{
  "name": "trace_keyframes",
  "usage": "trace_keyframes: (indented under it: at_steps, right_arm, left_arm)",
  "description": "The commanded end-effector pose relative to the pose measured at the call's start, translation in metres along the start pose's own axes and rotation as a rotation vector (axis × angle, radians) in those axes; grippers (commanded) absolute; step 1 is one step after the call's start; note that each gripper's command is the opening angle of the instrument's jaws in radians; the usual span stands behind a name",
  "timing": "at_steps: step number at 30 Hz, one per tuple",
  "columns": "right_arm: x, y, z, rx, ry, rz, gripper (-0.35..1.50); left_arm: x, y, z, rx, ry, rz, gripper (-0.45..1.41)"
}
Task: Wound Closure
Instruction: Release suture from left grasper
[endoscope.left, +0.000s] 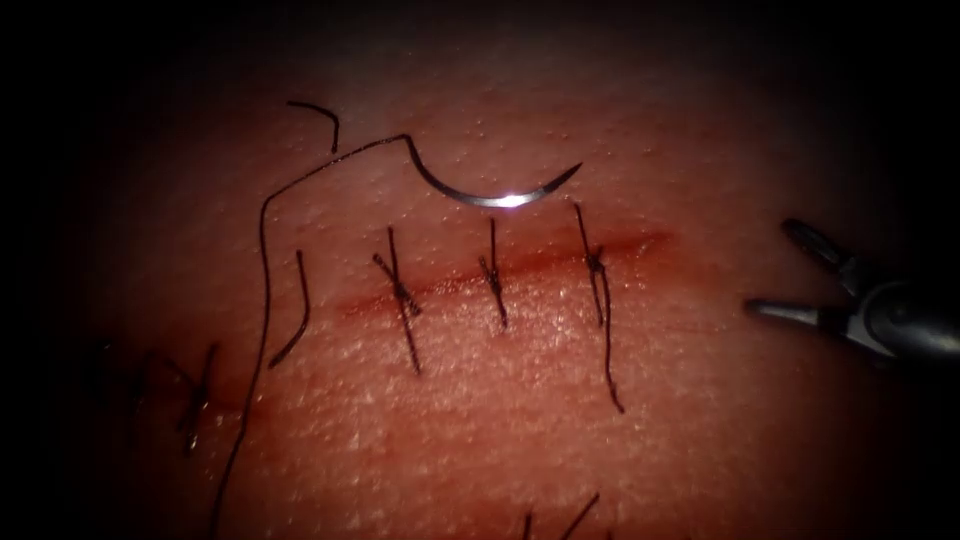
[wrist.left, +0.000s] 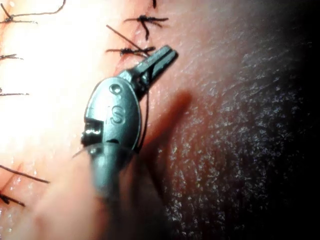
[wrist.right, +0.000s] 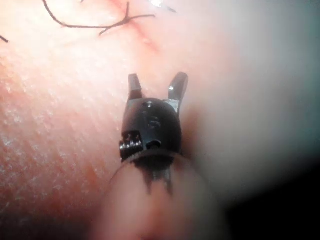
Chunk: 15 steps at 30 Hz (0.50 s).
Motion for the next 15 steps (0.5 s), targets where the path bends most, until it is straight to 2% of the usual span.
trace_keyframes:
  at_steps: [1, 2, 3, 4, 6, 7, 8, 11, 15]
  right_arm:
    - [-0.0001, -0.0007, 0.0012, 0.004, 0.002, -0.001, 1.13]
    - [-0.0001, -0.0009, 0.0013, 0.008, -0.001, -0.002, 1.13]
    - [-0.0001, -0.0011, 0.0014, 0.009, -0.001, -0.003, 1.14]
    - [-0.0001, -0.0012, 0.0015, 0.012, -0.002, -0.003, 1.14]
    - [-0.0001, -0.0013, 0.0016, 0.010, -0.002, -0.004, 1.16]
    - [-0.0001, -0.0014, 0.0017, 0.010, -0.002, -0.003, 1.16]
    - [-0.0001, -0.0014, 0.0017, 0.009, -0.003, -0.003, 1.18]
    - [-0.0001, -0.0014, 0.0016, 0.010, -0.002, -0.003, 1.20]
    - [0.0000, -0.0014, 0.0015, 0.012, -0.005, -0.004, 1.20]
  left_arm:
    - [-0.0007, -0.0004, 0.0001, 0.004, -0.013, 0.002, -0.23]
    - [-0.0009, -0.0006, -0.0001, 0.017, -0.031, -0.012, 0.46]
    - [-0.0010, -0.0010, -0.0003, 0.033, -0.044, -0.027, 0.93]
    - [-0.0011, -0.0015, -0.0005, 0.055, -0.060, -0.031, 1.06]
    - [-0.0013, -0.0028, -0.0013, 0.107, -0.065, -0.061, 1.25]
    - [-0.0015, -0.0033, -0.0017, 0.140, -0.070, -0.070, 1.28]
    - [-0.0019, -0.0044, -0.0026, 0.240, -0.104, -0.088, 1.33]
    - [-0.0027, -0.0062, -0.0040, 0.339, -0.160, -0.144, 1.38]
    - [-0.0042, -0.0077, -0.0061, 0.403, -0.210, -0.185, 1.38]
